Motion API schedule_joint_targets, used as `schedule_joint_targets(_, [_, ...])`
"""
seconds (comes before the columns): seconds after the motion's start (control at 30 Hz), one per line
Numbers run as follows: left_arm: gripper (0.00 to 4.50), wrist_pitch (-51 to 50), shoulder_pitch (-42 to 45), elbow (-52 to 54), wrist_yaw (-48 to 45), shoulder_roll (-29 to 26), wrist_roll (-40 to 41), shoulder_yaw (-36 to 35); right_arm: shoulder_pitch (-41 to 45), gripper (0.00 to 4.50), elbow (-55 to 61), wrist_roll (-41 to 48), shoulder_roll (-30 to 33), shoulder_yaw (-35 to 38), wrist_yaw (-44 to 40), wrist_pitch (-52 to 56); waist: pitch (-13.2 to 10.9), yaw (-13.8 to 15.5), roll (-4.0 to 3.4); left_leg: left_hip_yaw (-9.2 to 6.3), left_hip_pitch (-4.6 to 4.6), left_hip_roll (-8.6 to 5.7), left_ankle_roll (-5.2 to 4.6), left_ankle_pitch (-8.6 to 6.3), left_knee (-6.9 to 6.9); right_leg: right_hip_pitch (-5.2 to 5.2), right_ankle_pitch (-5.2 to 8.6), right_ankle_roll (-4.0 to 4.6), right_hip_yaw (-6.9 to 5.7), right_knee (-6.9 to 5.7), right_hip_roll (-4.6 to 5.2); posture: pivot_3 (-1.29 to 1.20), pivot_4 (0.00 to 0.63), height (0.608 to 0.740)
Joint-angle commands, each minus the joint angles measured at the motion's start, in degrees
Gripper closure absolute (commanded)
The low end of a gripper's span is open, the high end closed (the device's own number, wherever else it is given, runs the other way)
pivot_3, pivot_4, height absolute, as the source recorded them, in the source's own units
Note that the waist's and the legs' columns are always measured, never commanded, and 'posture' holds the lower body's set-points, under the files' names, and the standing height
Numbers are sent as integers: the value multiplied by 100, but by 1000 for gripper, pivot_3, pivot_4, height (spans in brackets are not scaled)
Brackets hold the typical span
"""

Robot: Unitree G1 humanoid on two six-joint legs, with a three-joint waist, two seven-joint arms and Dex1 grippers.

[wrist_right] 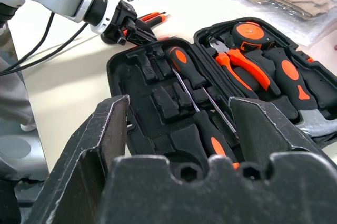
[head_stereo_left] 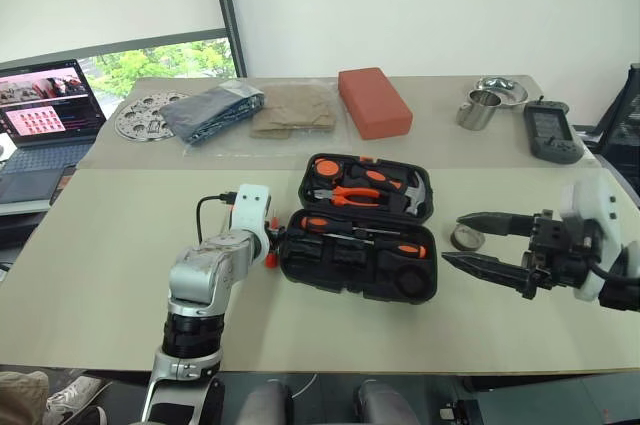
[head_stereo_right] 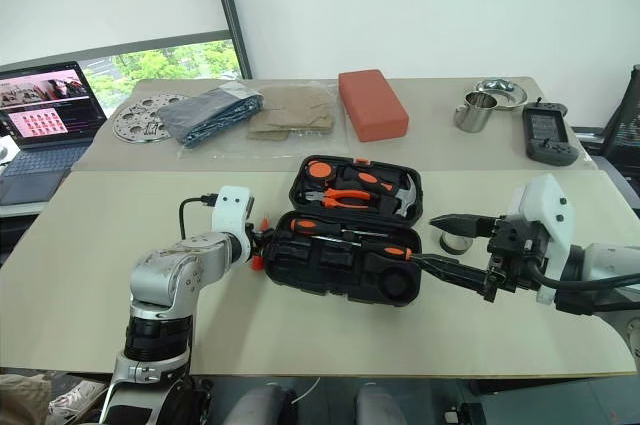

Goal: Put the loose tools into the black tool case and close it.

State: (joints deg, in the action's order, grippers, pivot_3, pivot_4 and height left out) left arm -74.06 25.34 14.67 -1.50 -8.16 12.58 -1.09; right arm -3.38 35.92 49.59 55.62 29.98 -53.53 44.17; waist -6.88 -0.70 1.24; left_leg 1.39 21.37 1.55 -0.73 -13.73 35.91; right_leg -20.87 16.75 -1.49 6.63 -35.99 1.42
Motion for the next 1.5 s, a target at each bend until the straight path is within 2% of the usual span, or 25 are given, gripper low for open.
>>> schedule_joint_targets(0.03, [2304,-257,-74,-156,-109,75,57,31,-29,953,91,24,-36,226,-78,-252,0,-2,0,0,0,0,0,0,0,7,2,-2,-1,0,0,0,150,740])
schedule_joint_targets(0.1, [2740,-227,-102,-141,-70,55,2,2,-75,953,47,-17,-147,231,-157,-425,0,-3,0,0,-4,0,0,0,-1,13,12,-21,-1,1,0,0,150,740])
schedule_joint_targets(0.13, [3272,-218,-111,-137,-58,42,-21,-8,-102,953,28,-45,-173,228,-181,-479,0,-1,0,-1,-5,0,0,0,0,15,15,-25,-1,2,0,0,150,740])
schedule_joint_targets(0.17, [3421,-207,-123,-133,-48,19,-43,-36,-130,953,-34,-131,-241,214,-199,-607,1,4,-1,-1,-5,-1,0,0,0,18,16,-27,-2,4,0,0,150,740])
schedule_joint_targets(0.2, [3918,-192,-134,-130,-52,-16,-63,-61,-174,953,-102,-212,-309,202,-249,-742,1,6,-1,-2,-9,-3,0,0,0,19,16,-27,-2,5,2,0,150,740])
schedule_joint_targets(0.27, [4418,-173,-153,-117,-71,-75,-89,-103,-243,953,-221,-332,-445,182,-301,-963,3,2,-5,-4,-16,-3,1,0,1,26,15,-27,-1,10,4,0,150,740])
schedule_joint_targets(0.47, [4482,79,-60,-115,-219,-312,-154,-99,-523,953,-489,-302,-643,128,-753,-1287,4,-40,-7,-3,-23,-3,2,-1,-3,51,21,-36,1,13,3,0,150,740])
schedule_joint_targets(0.5, [4500,125,-13,-126,-239,-361,-175,-78,-540,456,-534,-310,-648,133,-807,-1329,3,-48,-7,-3,-23,-2,2,-1,-2,51,21,-36,3,11,1,0,150,740])
schedule_joint_targets(0.57, [4500,162,81,-180,-240,-421,-208,-70,-528,14,-580,-293,-661,131,-824,-1354,3,-49,-6,-3,-23,0,2,-1,-2,51,21,-36,2,10,0,0,150,740])
schedule_joint_targets(1.0, [4500,704,49,-181,-751,-605,-129,138,-657,14,-545,-172,-781,210,-840,-1490,1,-7,-6,-16,-17,-2,2,-1,-1,26,8,-14,-2,20,5,0,150,740])
schedule_joint_targets(1.27, [1680,1047,92,-129,-684,-755,-327,155,-593,0,-632,-127,-786,211,-864,-1505,1,-20,-5,-16,-10,0,2,-1,-2,25,8,-15,-2,19,2,0,150,740])
schedule_joint_targets(1.3, [1194,1095,85,-113,-691,-790,-352,179,-595,0,-629,-130,-783,205,-862,-1502,0,-19,-5,-17,-10,0,2,-1,-2,25,9,-16,-2,20,2,0,150,740])
schedule_joint_targets(1.33, [910,1136,72,-94,-712,-820,-356,196,-595,0,-625,-134,-783,198,-858,-1503,0,-19,-5,-17,-11,0,2,-1,-2,25,8,-15,-2,19,2,0,150,740])
schedule_joint_targets(1.37, [365,1119,32,-28,-780,-857,-316,224,-594,0,-625,-136,-784,197,-853,-1505,0,-17,-5,-17,-11,0,2,-1,-2,25,9,-15,-2,20,2,0,150,740])
schedule_joint_targets(1.4, [81,1094,-15,35,-852,-887,-274,249,-593,0,-621,-137,-785,195,-847,-1504,1,-16,-6,-17,-11,0,2,-1,-2,25,9,-15,-2,20,3,0,150,740])
schedule_joint_targets(1.5, [81,1004,-254,274,-1143,-1101,-194,459,-575,0,-626,-150,-783,189,-838,-1518,1,-19,-6,-15,-11,0,2,-2,-4,25,8,-14,0,22,5,0,150,740])
